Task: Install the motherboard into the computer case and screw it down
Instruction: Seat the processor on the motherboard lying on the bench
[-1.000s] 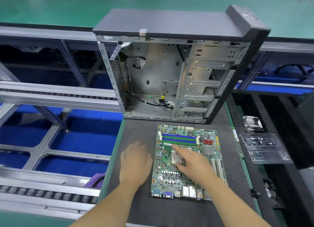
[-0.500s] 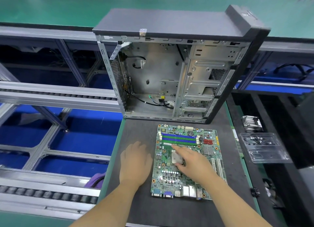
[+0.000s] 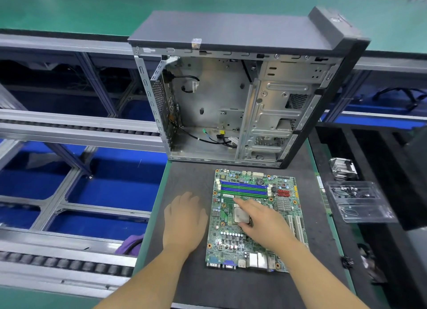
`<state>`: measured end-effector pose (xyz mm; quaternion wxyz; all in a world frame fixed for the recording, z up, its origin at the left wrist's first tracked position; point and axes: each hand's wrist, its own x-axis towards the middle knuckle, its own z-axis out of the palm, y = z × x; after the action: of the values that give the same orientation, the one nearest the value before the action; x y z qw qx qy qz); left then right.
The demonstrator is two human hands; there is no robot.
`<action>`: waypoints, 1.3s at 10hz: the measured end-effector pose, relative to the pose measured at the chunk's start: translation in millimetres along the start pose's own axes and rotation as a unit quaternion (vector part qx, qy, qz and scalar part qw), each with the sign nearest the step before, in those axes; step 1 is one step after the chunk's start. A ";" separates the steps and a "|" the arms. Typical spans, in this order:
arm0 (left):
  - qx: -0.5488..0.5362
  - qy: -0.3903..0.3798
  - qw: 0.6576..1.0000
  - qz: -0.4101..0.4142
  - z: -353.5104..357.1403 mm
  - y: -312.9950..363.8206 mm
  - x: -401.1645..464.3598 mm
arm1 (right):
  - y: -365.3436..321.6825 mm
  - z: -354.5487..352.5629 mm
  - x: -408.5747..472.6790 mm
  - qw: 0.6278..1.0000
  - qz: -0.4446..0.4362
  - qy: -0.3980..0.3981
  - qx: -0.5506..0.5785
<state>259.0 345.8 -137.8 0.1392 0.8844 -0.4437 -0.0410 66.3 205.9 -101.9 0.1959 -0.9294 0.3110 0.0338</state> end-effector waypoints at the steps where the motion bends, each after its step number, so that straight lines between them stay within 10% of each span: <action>1: -0.004 -0.001 1.000 0.001 -0.3 0.3 -0.3 | 0.8 0.0 0.3 1.000 0.001 0.000 0.000; 13: 0.004 0.010 1.000 0.008 3.6 -2.9 1.5 | -4.8 -4.2 1.8 0.998 0.000 0.064 0.020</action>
<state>261.4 345.5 -142.0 0.1399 0.8815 -0.4500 -0.0293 70.4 206.8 -96.7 0.1939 -0.9257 0.3231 -0.0324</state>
